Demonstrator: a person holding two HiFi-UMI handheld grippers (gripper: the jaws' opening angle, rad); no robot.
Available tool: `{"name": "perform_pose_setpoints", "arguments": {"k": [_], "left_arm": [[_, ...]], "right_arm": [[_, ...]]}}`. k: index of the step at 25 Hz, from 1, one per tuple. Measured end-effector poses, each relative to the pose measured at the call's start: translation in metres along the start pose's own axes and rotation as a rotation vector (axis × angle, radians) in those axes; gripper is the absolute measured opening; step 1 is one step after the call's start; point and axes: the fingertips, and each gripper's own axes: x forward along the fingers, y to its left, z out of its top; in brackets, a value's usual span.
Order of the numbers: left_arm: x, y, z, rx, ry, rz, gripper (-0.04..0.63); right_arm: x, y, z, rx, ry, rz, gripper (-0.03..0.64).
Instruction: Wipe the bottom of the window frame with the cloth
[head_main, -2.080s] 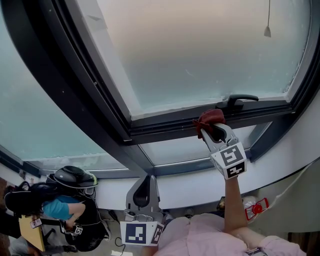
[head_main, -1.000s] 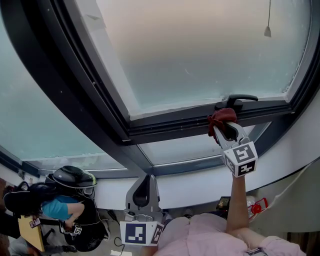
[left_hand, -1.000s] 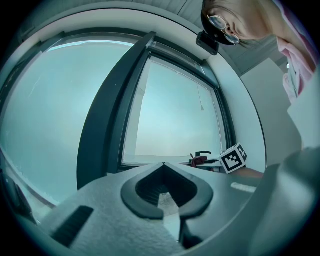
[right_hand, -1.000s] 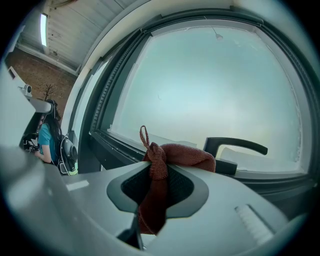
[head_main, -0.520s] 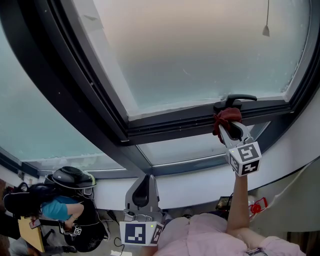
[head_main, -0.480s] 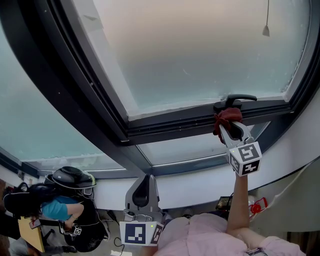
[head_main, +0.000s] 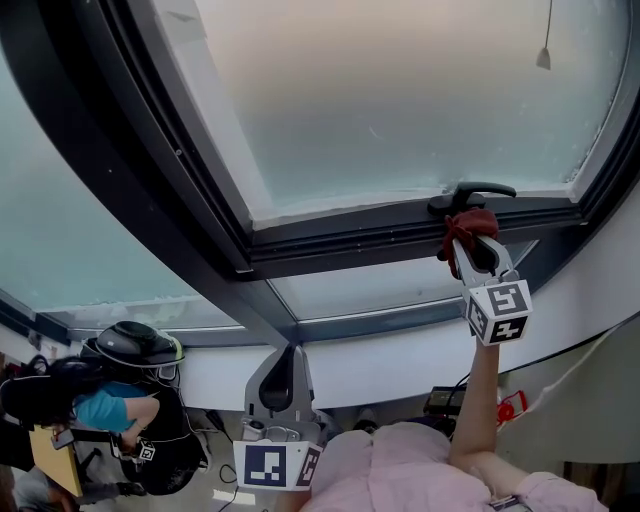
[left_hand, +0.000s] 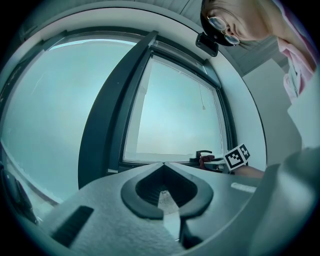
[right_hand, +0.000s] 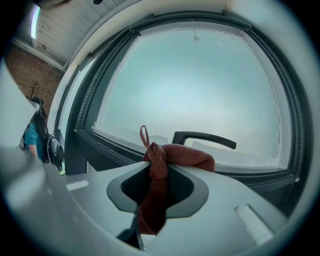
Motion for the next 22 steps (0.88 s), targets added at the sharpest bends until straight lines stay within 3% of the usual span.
{"name": "perform_pose_setpoints", "arguments": {"k": [7,9,12,14,22], "left_arm": [[-0.006,0.016,0.003,-0.004,0.0,-0.01,-0.006],[-0.006,0.022,0.003,-0.01,0.002,-0.022,-0.006],[-0.007,0.03,0.003,-0.015,0.015,-0.049,-0.006],[-0.007,0.037,0.005,-0.014,0.025,-0.066,-0.006],[-0.012,0.068,0.021,0.007,0.029,-0.139,-0.006]], "right_arm": [[-0.001,0.0,0.001,-0.042,0.036,-0.095,0.081],[-0.005,0.008,0.008,-0.018,-0.007,-0.101,0.081],[-0.012,0.043,0.027,0.109,-0.145,-0.023,0.08],[-0.012,0.08,0.038,0.135,-0.197,0.044,0.08],[0.01,0.227,0.062,0.156,-0.223,0.275,0.08]]}}
